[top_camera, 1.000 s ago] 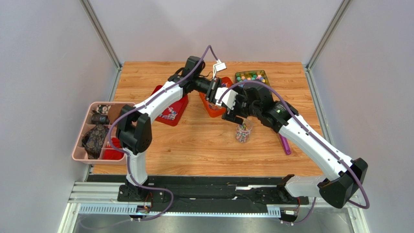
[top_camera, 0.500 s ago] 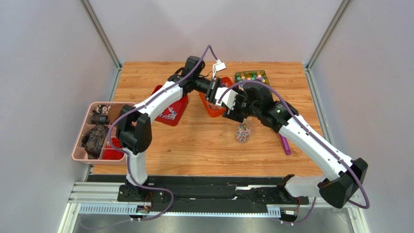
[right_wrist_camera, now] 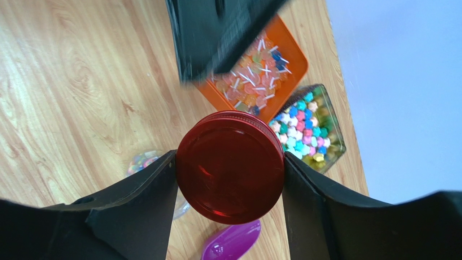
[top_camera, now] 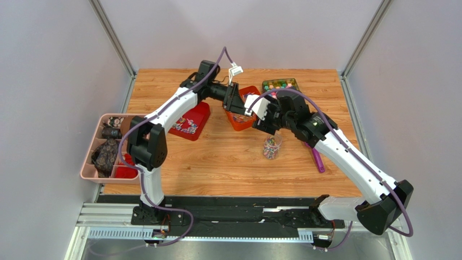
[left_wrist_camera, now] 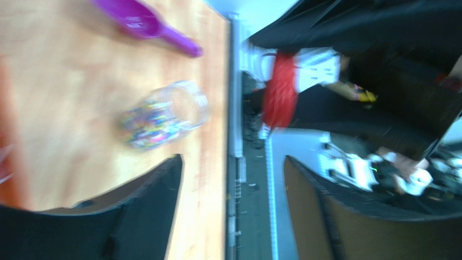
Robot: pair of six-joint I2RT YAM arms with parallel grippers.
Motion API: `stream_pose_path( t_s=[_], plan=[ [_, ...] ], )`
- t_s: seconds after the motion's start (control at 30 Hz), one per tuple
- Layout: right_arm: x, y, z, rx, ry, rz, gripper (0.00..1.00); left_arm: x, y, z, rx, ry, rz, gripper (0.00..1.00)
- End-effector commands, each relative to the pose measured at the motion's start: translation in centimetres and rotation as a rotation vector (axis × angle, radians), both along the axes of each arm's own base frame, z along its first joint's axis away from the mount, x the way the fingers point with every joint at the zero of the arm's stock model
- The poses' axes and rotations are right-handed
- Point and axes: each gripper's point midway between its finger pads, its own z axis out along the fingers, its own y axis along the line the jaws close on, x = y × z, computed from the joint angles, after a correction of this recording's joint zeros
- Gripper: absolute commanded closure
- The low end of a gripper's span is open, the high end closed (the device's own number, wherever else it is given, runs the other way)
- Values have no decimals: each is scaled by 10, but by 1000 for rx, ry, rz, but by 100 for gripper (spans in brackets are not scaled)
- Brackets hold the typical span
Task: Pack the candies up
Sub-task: Adjust the bottle lid, then close the bottle lid on the packing bottle.
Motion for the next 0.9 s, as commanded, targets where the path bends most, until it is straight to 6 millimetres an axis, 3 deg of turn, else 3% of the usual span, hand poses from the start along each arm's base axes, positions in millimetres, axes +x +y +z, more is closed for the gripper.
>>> stream_pose_path(
  t_s=[0.0, 0.03, 0.1, 0.13, 0.2, 0.27, 0.3, 0.33, 0.4, 0.63, 0.87],
  plan=[
    [5, -20, 18, 52, -37, -48, 53, 42, 32, -12, 68, -187, 129, 19],
    [6, -24, 20, 68, -33, -58, 53, 43, 34, -14, 87, -203, 146, 15],
    [12, -37, 25, 107, -16, -88, 53, 50, 36, -37, 153, -289, 184, 10],
    [13, -41, 26, 126, -7, -100, 52, 48, 36, -46, 166, -322, 199, 1],
    [18, -55, 29, 154, 12, -138, 52, 46, 31, -53, 207, -403, 242, 1],
    [21, -63, 28, 181, 36, -168, 52, 41, 20, -74, 221, -472, 273, 1],
    [22, -66, 28, 185, 43, -178, 51, 36, 17, -69, 206, -517, 290, 1],
    [23, -69, 27, 189, 46, -190, 51, 33, 15, -80, 198, -555, 306, 1],
    [21, -71, 24, 187, 65, -203, 51, 19, 1, -80, 168, -609, 289, 1],
    [9, -76, 10, 193, 105, -205, 50, -11, -30, -111, 72, -682, 329, 1],
    [4, -80, 9, 212, 72, -200, 50, -21, -54, -146, 95, -616, 355, 1]
  ],
)
